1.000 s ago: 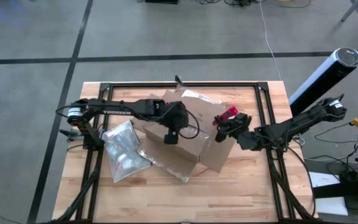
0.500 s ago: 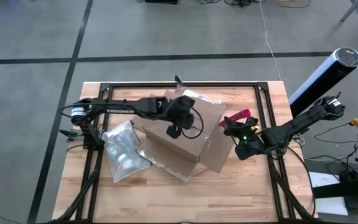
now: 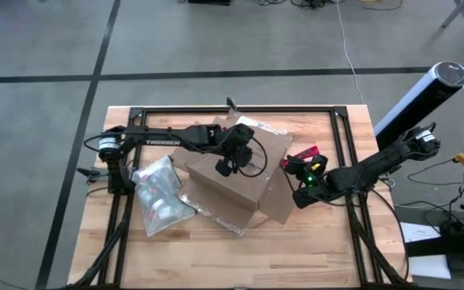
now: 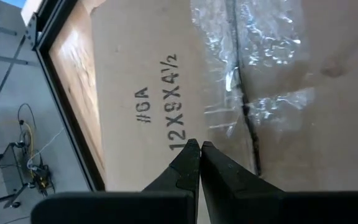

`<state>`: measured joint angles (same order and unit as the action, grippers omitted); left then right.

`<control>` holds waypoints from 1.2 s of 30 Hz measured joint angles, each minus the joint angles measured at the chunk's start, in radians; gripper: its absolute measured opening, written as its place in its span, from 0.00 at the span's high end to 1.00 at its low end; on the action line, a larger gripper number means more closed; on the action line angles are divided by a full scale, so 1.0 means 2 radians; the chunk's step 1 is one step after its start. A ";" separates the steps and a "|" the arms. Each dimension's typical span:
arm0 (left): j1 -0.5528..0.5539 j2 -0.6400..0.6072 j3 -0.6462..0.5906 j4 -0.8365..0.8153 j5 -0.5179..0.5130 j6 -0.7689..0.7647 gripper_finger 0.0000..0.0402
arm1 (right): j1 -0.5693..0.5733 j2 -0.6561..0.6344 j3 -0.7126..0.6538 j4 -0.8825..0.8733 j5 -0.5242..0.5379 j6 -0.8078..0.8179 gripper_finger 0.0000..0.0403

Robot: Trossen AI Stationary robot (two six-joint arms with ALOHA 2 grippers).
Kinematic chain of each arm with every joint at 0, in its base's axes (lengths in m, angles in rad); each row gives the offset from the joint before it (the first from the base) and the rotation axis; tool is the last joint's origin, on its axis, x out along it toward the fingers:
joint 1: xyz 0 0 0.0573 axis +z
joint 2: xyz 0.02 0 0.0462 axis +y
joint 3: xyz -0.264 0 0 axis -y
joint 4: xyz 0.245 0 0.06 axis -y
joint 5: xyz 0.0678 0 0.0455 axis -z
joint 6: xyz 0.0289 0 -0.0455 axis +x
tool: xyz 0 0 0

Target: Unpack boxes

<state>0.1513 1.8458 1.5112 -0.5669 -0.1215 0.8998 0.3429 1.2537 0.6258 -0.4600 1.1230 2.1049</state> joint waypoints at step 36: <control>-0.025 -0.001 0.000 -0.042 0.054 -0.079 1.00 | -0.057 -0.008 0.000 0.196 -0.008 -0.113 0.96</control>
<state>0.1019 1.8435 1.5116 -0.6509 -0.0132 0.7410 0.2298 1.2377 0.6266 -0.0674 1.1061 1.8793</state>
